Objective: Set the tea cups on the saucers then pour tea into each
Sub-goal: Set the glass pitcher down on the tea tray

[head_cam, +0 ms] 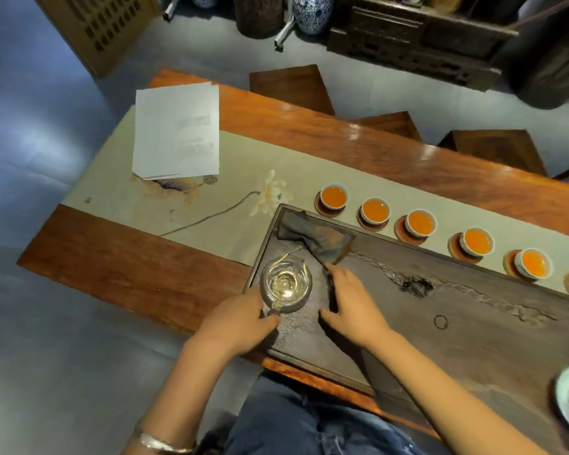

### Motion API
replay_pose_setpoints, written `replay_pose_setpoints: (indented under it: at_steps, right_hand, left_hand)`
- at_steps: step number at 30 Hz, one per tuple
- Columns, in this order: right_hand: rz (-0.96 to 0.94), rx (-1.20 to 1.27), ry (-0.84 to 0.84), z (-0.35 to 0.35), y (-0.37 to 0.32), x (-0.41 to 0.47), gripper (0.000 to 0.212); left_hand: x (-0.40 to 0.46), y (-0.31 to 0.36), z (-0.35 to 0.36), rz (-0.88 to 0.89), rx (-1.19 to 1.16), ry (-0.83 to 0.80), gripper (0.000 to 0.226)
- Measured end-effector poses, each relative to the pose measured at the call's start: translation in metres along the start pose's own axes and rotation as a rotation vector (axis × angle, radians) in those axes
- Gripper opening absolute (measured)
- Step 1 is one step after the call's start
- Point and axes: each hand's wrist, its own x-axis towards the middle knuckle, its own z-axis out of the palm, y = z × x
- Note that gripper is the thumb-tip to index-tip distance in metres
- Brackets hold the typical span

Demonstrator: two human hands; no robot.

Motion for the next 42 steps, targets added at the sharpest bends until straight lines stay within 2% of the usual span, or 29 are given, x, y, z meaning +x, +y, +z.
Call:
replay_pose_setpoints:
  at_steps: [3, 7, 13, 16, 18, 23, 26, 28, 30, 34, 39, 42]
  right_hand:
    - [0.074, 0.020, 0.045, -0.007, 0.017, -0.022, 0.069]
    - [0.149, 0.056, 0.099, -0.017, 0.044, -0.052, 0.060]
    - [0.249, 0.158, 0.177, -0.036, 0.088, -0.094, 0.060]
    - [0.235, 0.187, 0.183, -0.046, 0.109, -0.109, 0.058]
    - [0.209, 0.198, 0.173, -0.050, 0.120, -0.117, 0.054]
    - [0.018, 0.191, 0.031, -0.046, 0.111, -0.111, 0.044]
    - [-0.102, 0.198, -0.014, -0.044, 0.081, -0.089, 0.045]
    - [-0.159, 0.183, -0.029, -0.044, 0.059, -0.071, 0.045]
    - [-0.198, 0.161, -0.031, -0.043, 0.038, -0.053, 0.045]
    - [-0.235, 0.123, -0.048, -0.040, 0.004, -0.020, 0.045]
    - [-0.224, 0.058, -0.042, -0.038, -0.026, 0.016, 0.051]
    - [-0.211, -0.005, -0.085, -0.039, -0.039, 0.034, 0.059]
  left_hand:
    - [0.005, 0.023, -0.006, 0.052, 0.107, -0.071, 0.021]
    - [0.012, 0.063, 0.006, 0.094, 0.197, -0.202, 0.029]
    - [0.022, 0.114, 0.032, 0.037, 0.341, -0.070, 0.035]
    - [0.015, 0.137, 0.047, 0.138, 0.231, 0.047, 0.018]
    - [0.006, 0.150, 0.064, 0.140, 0.110, 0.141, 0.015]
    - [-0.032, 0.122, 0.103, -0.192, -0.226, 0.503, 0.016]
    - [-0.043, 0.096, 0.108, -0.334, -0.353, 0.640, 0.029]
    - [-0.040, 0.087, 0.107, -0.372, -0.405, 0.680, 0.046]
    - [-0.033, 0.086, 0.106, -0.387, -0.466, 0.702, 0.052]
    - [-0.022, 0.094, 0.105, -0.369, -0.573, 0.695, 0.047]
    - [-0.012, 0.092, 0.103, -0.407, -0.620, 0.637, 0.055]
    - [-0.008, 0.086, 0.101, -0.377, -0.629, 0.590, 0.045]
